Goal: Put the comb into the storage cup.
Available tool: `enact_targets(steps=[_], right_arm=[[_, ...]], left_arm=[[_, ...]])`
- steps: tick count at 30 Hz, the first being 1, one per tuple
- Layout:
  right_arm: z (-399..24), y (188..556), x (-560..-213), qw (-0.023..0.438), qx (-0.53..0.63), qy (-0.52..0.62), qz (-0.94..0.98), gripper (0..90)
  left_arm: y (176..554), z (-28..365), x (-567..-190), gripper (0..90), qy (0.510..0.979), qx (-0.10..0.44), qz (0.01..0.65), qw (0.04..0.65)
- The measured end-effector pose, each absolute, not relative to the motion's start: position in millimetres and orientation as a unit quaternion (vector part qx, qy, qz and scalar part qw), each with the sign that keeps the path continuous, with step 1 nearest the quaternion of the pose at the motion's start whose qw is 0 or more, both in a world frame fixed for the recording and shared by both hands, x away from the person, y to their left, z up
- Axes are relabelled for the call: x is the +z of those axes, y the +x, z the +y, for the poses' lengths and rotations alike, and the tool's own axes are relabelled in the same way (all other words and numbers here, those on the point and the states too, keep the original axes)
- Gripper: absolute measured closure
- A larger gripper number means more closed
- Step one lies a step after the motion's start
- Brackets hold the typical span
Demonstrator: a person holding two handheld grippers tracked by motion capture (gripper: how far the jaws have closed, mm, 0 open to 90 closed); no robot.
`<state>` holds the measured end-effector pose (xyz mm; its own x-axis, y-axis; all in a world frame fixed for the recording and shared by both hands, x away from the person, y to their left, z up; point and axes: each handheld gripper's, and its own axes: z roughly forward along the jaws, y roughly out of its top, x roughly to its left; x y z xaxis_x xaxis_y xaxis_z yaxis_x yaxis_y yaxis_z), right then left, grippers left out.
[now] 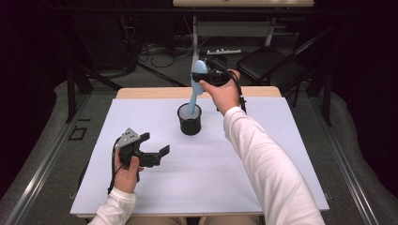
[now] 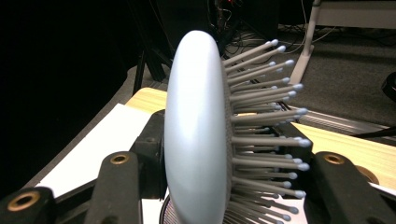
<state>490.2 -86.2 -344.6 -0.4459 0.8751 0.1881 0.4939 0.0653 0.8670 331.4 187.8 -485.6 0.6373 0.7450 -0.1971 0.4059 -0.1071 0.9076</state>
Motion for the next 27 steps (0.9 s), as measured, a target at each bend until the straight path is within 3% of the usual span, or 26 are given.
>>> enact_targets(steps=[27], right_arm=[[-71,491,-370,0.216,0.457,0.476,0.719,47.7]], left_arm=[[332,188,-487,1.6,0.728,0.157,0.396,0.538]])
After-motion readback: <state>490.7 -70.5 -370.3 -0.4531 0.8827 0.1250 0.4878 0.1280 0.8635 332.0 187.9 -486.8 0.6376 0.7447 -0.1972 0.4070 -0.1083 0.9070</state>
